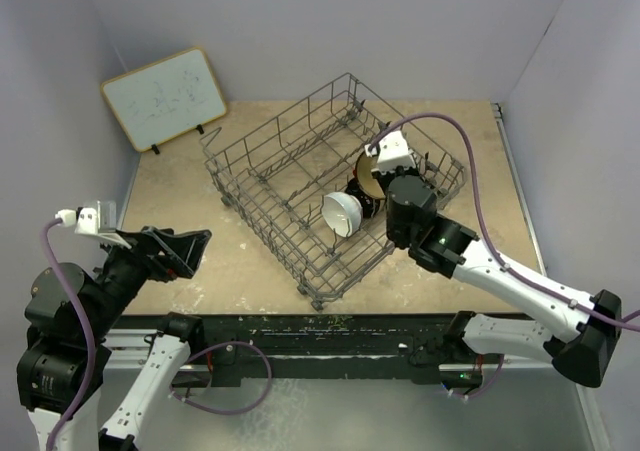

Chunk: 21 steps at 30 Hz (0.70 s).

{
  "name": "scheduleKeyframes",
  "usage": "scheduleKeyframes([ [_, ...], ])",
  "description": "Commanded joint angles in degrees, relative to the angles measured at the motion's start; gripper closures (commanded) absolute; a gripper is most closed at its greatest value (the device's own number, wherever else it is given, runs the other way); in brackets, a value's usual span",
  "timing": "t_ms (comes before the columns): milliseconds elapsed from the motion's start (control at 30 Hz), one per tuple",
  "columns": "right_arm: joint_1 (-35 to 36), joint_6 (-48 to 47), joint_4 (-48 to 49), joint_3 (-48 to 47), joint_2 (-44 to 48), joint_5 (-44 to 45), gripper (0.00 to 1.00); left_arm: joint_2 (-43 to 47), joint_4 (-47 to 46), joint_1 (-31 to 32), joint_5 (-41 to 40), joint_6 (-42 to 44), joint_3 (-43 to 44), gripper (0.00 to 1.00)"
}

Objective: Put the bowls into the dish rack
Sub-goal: Adjust the bowl in the dish rack.

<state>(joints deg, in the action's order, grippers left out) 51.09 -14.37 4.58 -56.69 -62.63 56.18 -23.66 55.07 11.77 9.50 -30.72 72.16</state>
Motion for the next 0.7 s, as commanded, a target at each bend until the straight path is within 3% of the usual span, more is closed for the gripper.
scheduleKeyframes([
  [0, 1.74, -9.38, 16.17, 2.31, -0.45, 8.86, 1.0, 0.93, -0.68, 0.36, -1.21, 0.85, 1.84, 0.01],
  [233, 5.76, -24.23, 37.8, 8.29, -5.47, 14.68, 1.0, 2.23, 0.96, 0.36, -2.05, 1.1, 2.85, 0.01],
  [600, 5.86, -34.18, 50.93, 10.73, -12.74, 15.32, 1.0, 3.8, 3.0, 1.29, -3.78, 1.0, 4.04, 0.01],
  [667, 5.86, -39.77, 57.05, 10.91, -15.37, 15.79, 1.0, 4.06, 3.38, 1.48, -3.87, 0.84, 4.19, 0.01],
])
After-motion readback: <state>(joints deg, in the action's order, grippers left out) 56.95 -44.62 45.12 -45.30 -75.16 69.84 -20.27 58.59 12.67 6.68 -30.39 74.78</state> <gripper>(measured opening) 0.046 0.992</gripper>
